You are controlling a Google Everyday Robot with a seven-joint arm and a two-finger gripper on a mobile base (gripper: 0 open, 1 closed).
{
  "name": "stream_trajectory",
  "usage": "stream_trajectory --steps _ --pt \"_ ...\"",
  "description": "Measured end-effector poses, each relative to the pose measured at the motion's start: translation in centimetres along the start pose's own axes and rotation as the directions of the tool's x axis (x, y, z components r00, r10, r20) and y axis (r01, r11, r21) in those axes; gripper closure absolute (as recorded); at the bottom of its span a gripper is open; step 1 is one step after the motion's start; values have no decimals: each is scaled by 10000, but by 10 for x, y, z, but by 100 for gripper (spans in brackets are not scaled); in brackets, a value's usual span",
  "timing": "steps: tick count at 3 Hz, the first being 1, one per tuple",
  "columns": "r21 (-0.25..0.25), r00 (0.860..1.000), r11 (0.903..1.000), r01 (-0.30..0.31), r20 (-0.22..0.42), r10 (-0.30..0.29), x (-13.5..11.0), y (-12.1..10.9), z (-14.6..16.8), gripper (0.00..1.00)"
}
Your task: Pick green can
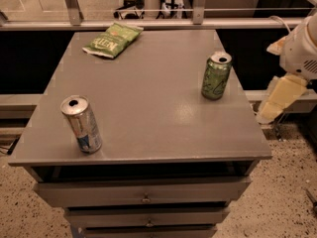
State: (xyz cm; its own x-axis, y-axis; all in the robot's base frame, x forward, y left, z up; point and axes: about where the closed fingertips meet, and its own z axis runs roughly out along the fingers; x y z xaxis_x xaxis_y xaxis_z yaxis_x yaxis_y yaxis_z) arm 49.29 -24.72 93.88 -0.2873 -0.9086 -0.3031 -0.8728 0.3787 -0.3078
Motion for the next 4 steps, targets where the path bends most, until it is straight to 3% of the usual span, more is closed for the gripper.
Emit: stream_trajectory --steps 1,2,3,4 --pt "405 9917 9960 -799 1042 754 7 -29 34 0" --pt "340 9602 9888 -1450 2460 1323 -2 -46 62 0" --pt "-86 8857 9801 -1982 4268 1829 -27 -59 92 0" --pt "-405 8320 9747 -2198 5138 2090 -42 -63 106 0"
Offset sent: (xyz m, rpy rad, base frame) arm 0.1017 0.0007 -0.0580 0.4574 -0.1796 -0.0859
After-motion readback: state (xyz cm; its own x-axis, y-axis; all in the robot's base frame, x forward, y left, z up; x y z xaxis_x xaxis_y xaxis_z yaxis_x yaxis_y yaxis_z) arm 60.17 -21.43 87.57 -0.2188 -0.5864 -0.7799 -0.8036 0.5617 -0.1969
